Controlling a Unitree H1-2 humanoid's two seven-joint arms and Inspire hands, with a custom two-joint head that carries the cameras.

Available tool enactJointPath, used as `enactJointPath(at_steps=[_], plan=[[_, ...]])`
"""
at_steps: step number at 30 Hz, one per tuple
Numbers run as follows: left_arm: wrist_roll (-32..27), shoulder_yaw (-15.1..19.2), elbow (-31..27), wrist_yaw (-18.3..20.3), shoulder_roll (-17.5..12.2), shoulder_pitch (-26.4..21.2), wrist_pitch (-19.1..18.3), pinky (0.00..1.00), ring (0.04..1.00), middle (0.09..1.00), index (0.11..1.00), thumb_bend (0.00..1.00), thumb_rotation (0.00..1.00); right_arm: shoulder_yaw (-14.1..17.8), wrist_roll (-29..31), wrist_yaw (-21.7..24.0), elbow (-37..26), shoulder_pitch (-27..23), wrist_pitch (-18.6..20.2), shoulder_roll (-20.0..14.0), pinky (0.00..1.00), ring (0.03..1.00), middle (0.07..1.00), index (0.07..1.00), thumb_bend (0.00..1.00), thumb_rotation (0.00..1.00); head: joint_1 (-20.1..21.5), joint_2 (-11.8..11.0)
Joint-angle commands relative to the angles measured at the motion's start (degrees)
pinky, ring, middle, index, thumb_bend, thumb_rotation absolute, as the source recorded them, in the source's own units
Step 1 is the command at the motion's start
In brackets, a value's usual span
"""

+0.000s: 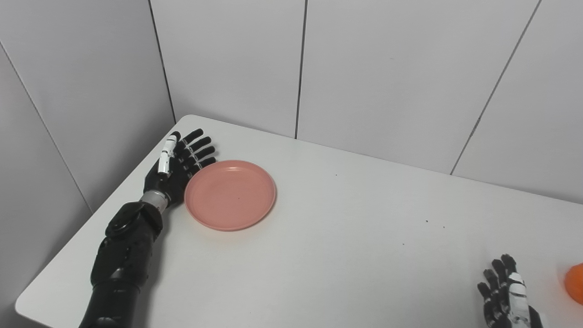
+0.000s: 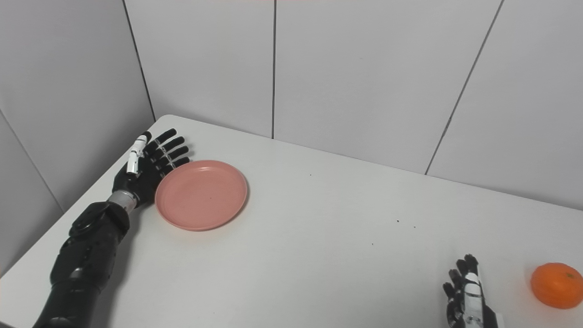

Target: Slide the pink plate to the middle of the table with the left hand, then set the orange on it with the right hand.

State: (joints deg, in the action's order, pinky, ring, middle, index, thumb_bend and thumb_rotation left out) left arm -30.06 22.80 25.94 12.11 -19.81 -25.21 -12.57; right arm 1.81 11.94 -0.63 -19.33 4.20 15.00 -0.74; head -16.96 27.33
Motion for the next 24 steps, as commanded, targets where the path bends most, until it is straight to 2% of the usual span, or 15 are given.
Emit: enactJointPath(at_steps=[1, 10, 24], plan=[[0.44, -0.82, -1.82, -0.82, 0.78, -0.41, -1.2, 0.69, 0.734, 0.744, 0.743, 0.32, 1.0, 0.18, 0.1, 0.85, -1.65, -0.95, -1.26, -0.19, 1.0, 1.0, 1.0, 1.0, 0.11, 1.0, 0.09, 0.13], [0.4, -2.83, -4.92, -1.53, 2.78, -0.31, -4.02, 0.72, 0.763, 0.772, 0.762, 0.31, 1.0, 0.35, 0.25, 0.15, -1.94, -1.05, -0.77, 0.47, 1.0, 1.0, 1.0, 1.0, 0.12, 1.0, 0.48, 0.29], [1.18, -5.77, -6.4, -2.39, 5.2, -0.61, -4.89, 0.73, 0.768, 0.778, 0.767, 0.31, 1.0, 0.02, -0.04, 0.82, -1.76, -0.94, -1.52, 0.08, 1.0, 1.0, 1.0, 1.0, 0.13, 1.0, 1.23, 0.8]])
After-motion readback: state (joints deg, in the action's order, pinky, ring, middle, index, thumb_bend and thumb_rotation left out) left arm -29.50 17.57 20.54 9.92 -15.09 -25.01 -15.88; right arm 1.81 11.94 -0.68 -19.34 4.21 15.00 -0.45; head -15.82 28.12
